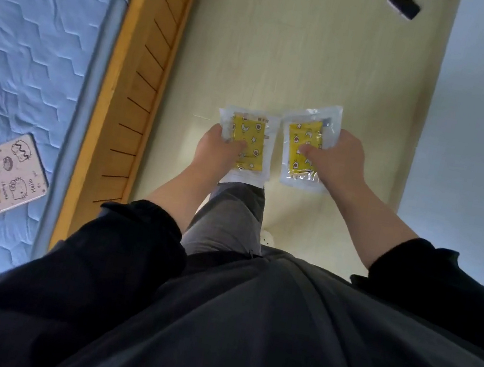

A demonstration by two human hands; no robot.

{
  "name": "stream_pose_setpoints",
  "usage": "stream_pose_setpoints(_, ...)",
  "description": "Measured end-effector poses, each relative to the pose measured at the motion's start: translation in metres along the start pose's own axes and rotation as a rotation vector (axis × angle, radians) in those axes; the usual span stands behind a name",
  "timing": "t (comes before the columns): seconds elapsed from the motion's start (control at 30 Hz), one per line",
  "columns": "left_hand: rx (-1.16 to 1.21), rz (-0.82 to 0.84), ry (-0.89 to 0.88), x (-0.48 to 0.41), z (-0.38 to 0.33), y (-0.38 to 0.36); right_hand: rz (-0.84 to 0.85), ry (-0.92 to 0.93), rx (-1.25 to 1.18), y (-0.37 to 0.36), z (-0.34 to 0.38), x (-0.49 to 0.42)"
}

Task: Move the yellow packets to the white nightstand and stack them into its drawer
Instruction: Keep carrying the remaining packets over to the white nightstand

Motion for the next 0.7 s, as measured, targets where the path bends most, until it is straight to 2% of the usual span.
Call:
stream_pose_setpoints(0.3, 0.037, -0.002, 0.051, -0.159, -0.142, 0.008, -0.018, 0.048, 0.118, 0.048, 0.132, -0.178)
stream_pose_setpoints(0.5, -0.035, 0.032, 0.008, -0.24, -0.262, 0.0, -0.031, -0.029, 0.034, 0.077, 0.205, -0.286)
stream_pose_setpoints(0.7, 0.003, 0.003, 0.008, -0.326, -0.366, -0.017, -0.005, 0.028, 0.036, 0.106, 0.282, -0.41)
Point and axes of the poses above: each hand's wrist, its own x-axis away from the middle knuckle, its own y-axis out of the back of the hand, z = x × y, the point moved 10 cm from there along -x, towards the middle knuckle, and after that the axes turned 11 degrees about x, right-handed, at the moved point
